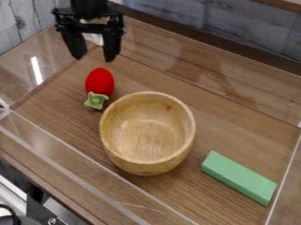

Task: Move the red fruit to the right

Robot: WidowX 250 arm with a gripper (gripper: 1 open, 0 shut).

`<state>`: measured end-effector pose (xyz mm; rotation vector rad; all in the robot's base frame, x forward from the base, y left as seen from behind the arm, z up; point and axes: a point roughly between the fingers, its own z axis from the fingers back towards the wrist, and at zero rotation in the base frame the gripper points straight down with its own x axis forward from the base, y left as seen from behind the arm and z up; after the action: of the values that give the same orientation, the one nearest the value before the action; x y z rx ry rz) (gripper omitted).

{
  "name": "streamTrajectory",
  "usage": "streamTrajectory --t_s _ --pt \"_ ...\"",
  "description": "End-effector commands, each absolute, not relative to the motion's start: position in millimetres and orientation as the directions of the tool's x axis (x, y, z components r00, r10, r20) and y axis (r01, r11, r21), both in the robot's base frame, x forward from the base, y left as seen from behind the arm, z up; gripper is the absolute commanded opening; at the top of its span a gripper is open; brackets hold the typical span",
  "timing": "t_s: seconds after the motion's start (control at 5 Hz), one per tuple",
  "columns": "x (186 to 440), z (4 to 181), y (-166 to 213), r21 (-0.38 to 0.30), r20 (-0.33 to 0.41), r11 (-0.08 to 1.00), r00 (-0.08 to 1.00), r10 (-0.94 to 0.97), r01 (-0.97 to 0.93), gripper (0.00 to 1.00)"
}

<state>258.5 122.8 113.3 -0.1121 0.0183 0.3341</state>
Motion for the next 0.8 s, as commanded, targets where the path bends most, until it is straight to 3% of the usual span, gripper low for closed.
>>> streamTrajectory --t_s 0.0,0.6 --pt "268.7 120.5 131.7 -0.103 0.021 0.927 0.931 0.365 -0.361 1.00" --pt "276.1 101.8 137.4 -0.106 0.025 0.900 0.904 0.427 -0.423 1.00"
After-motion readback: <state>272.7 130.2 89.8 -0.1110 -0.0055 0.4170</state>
